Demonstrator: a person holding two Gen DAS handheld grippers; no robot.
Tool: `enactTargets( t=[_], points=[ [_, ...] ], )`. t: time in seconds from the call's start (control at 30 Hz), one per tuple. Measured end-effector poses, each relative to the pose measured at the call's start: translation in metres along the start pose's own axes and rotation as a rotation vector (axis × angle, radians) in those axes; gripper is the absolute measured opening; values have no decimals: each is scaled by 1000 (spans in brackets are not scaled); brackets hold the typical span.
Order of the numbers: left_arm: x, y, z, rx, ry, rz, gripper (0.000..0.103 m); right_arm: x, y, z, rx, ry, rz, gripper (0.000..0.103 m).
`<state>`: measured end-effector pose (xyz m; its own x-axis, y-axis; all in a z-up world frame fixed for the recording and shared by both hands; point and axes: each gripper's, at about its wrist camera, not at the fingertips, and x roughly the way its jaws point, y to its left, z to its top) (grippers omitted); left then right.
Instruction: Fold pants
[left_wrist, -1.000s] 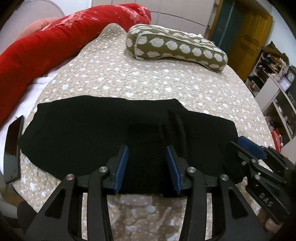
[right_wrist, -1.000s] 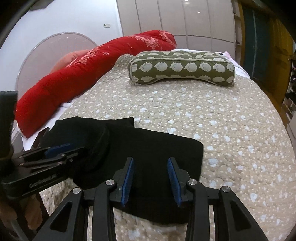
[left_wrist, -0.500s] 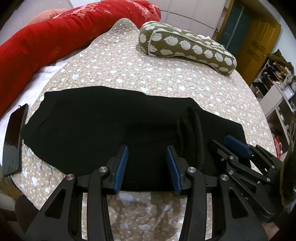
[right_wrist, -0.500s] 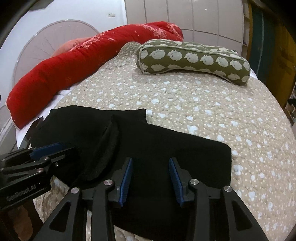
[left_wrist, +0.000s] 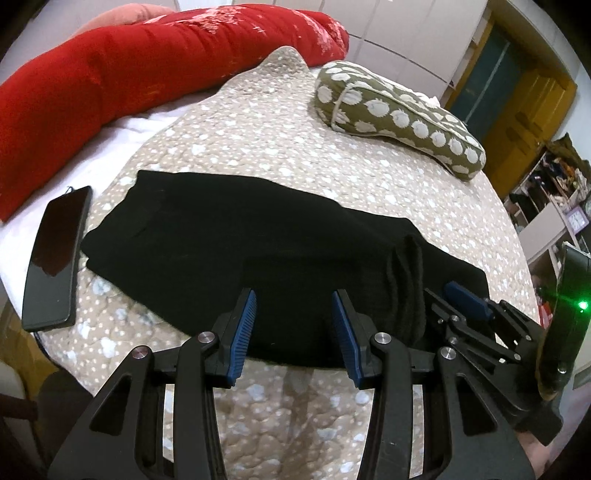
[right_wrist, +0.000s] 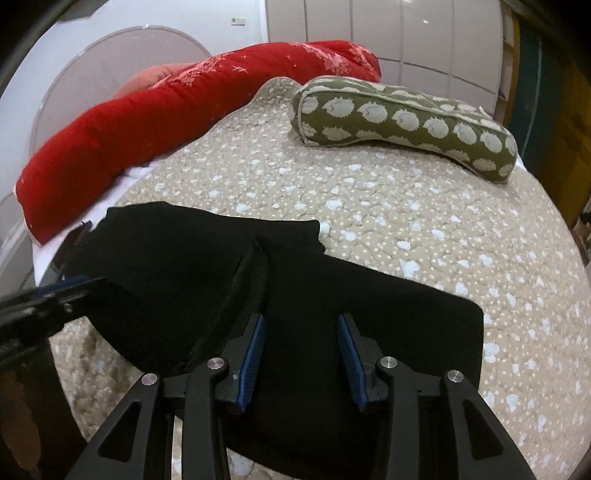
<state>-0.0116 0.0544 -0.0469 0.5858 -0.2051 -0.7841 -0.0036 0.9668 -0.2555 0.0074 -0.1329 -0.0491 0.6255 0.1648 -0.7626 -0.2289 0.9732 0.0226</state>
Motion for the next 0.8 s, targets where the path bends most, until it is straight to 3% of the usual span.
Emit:
enactTargets(
  t=[0.17,0.2,0.23,0.27,0.4,0.6,0.8],
  points=[
    [-7,27,-7,-102,-13,-30,42,-8,-1,11,18,-19,58,39],
    [-9,37,-9,-146,-20,-41,48,-10,1,15,14,-32,77,39],
    [-11,45,-10,-185,-26,-49,62,-12,5,23,-3,-54,107,41],
    [-13,54,-11,-228,-36,-57,66,-12,9,29,-20,-65,125,44],
    [-16,77,-13,-322,-77,-22,68,0,39,58,-108,-89,222,47],
    [-1,93,-20,-393,-45,4,68,43,97,100,-240,-15,374,47],
    [7,98,-17,-413,-64,15,69,93,152,124,-385,97,404,49]
  ],
)
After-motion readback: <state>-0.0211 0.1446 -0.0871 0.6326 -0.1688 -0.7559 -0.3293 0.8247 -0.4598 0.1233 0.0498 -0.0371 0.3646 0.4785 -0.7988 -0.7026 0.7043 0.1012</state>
